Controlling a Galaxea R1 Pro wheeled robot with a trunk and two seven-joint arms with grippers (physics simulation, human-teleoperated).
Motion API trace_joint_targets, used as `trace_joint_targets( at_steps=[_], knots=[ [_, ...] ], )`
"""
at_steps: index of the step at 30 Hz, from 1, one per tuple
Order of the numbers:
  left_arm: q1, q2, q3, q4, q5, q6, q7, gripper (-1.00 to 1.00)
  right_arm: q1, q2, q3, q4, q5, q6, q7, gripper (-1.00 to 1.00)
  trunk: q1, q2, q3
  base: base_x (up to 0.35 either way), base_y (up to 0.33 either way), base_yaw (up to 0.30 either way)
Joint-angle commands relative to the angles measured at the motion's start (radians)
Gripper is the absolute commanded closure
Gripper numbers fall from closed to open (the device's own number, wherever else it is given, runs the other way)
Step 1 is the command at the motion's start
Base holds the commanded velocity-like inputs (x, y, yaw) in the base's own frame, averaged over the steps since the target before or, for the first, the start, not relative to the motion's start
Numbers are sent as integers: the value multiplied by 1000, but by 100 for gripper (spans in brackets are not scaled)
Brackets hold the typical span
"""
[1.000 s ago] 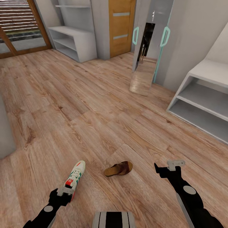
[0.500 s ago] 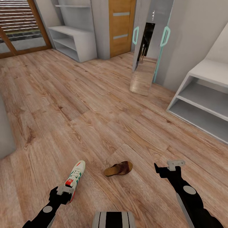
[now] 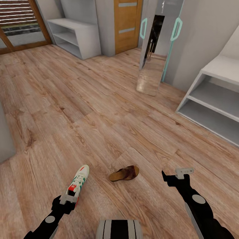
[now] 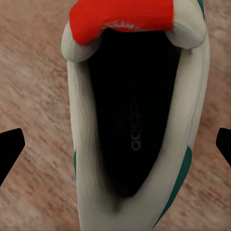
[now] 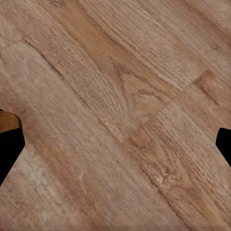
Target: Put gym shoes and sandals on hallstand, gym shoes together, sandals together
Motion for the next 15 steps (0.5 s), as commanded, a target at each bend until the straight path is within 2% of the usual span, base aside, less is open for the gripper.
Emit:
trace_joint_targets(
  at_steps=[1, 15],
  knots=[
    [0, 1, -2, 0, -6, -3, 2, -100, 0, 0, 0, -1, 0, 6, 0, -100, 0, 0, -2, 0, 0, 0],
    [0, 1, -2, 0, -6, -2, 2, -100, 0, 0, 0, -1, 0, 6, -1, -100, 0, 0, -11, 0, 0, 0]
  ],
)
